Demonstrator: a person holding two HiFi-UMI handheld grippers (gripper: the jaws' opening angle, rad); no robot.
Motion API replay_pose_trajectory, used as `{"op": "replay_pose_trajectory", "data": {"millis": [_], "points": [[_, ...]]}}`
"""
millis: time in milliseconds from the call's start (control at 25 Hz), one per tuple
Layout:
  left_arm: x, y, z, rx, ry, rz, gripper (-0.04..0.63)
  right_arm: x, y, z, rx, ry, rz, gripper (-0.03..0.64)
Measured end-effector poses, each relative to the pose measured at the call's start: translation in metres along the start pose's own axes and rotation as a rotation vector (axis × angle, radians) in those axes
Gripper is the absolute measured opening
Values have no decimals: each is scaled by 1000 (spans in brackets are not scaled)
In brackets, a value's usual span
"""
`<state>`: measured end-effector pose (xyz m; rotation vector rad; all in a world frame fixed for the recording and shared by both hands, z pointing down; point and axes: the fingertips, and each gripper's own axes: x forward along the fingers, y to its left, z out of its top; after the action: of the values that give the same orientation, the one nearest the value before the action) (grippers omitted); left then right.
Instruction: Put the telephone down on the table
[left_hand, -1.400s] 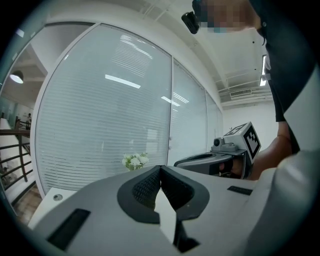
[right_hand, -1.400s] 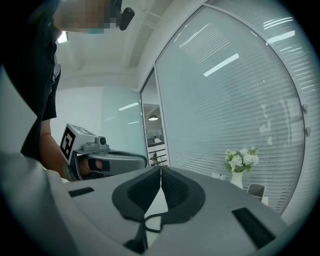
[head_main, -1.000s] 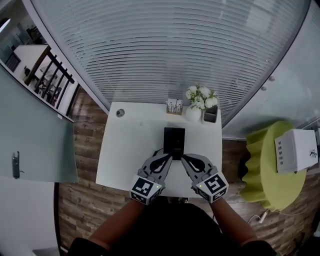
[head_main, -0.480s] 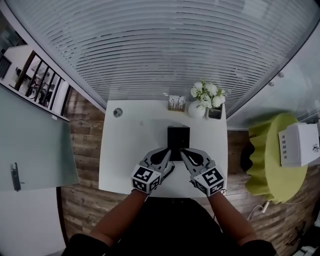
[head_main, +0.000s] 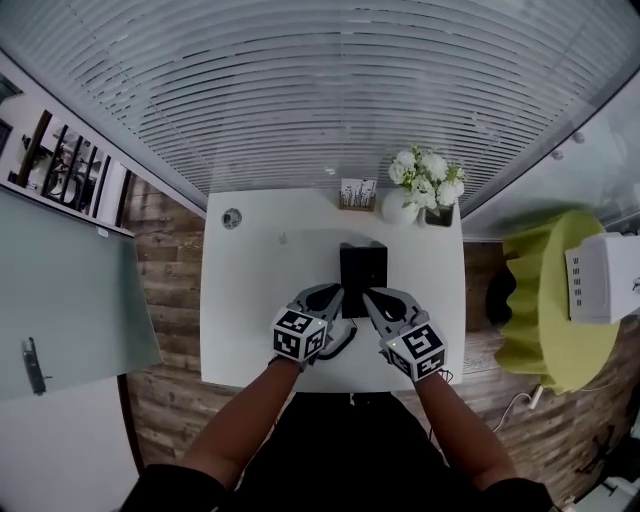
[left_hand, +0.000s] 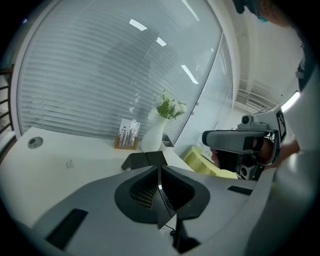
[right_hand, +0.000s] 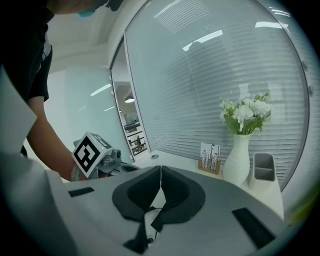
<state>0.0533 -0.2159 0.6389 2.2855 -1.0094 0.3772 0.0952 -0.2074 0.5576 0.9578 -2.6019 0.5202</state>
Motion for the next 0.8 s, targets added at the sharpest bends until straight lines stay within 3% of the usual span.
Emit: {"op": "replay_pose_trajectory", "data": {"millis": [280, 560, 800], "points": [[19, 29, -28, -77, 85, -38, 54, 11, -1, -19, 17, 40, -7, 23], [39, 35, -53, -203, 164, -148, 135, 11, -2, -34, 38, 67, -24, 23], [49, 40, -62, -225, 193, -172, 146, 12, 1, -42, 41, 79, -31, 23]]}}
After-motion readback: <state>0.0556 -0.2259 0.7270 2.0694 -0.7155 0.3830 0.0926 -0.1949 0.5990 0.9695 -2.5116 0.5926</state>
